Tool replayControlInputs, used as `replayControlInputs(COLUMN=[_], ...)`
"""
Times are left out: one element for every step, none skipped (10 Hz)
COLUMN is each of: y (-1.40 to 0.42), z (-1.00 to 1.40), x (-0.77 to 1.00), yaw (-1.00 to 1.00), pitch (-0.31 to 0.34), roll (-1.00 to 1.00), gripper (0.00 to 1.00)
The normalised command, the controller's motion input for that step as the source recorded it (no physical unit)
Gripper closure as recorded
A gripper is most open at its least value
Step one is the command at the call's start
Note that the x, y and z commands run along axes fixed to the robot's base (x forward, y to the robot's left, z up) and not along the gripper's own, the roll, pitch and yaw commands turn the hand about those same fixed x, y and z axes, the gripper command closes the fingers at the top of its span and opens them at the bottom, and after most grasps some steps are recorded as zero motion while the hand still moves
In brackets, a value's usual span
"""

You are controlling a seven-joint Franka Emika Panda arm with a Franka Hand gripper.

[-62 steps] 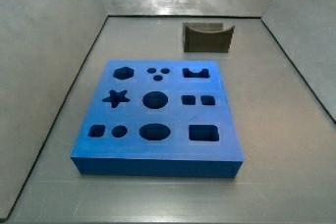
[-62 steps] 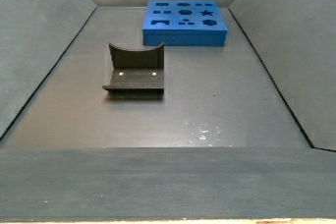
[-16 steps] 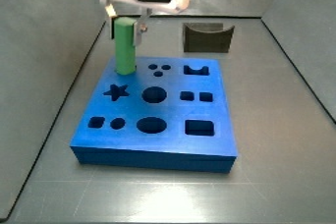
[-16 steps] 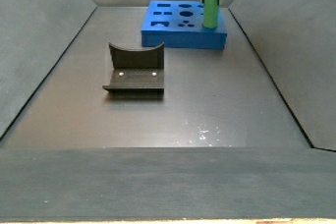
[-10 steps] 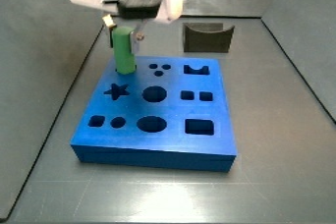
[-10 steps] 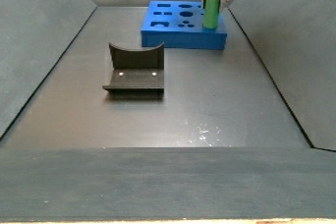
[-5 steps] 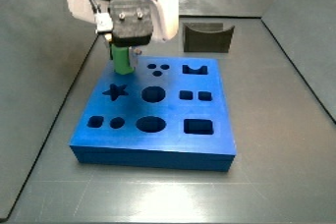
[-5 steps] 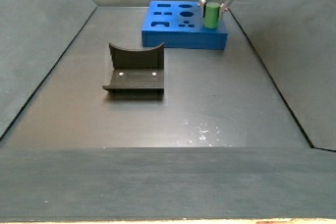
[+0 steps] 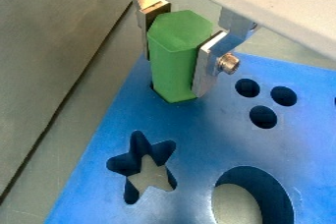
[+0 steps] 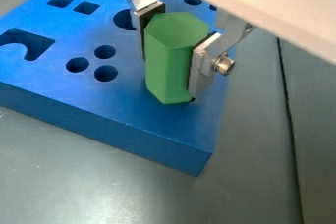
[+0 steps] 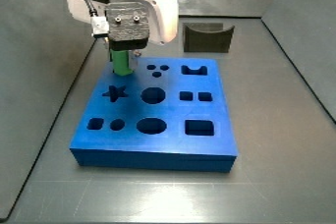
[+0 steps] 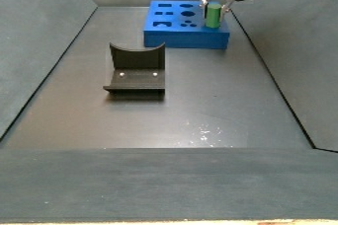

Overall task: Pick up the hexagon object. Move up. Place the hexagon object on the fixture. Regrasp the hexagon object. Move to above the board. Insert the hexagon object.
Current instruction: Insert the hexagon object.

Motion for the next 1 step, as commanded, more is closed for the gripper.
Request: replayControlInputs(y=[-0.01], z=[0.0], x=[0.0], yaw=[0.0], pitch=[0.0], roll=[0.01], gripper=[1.0])
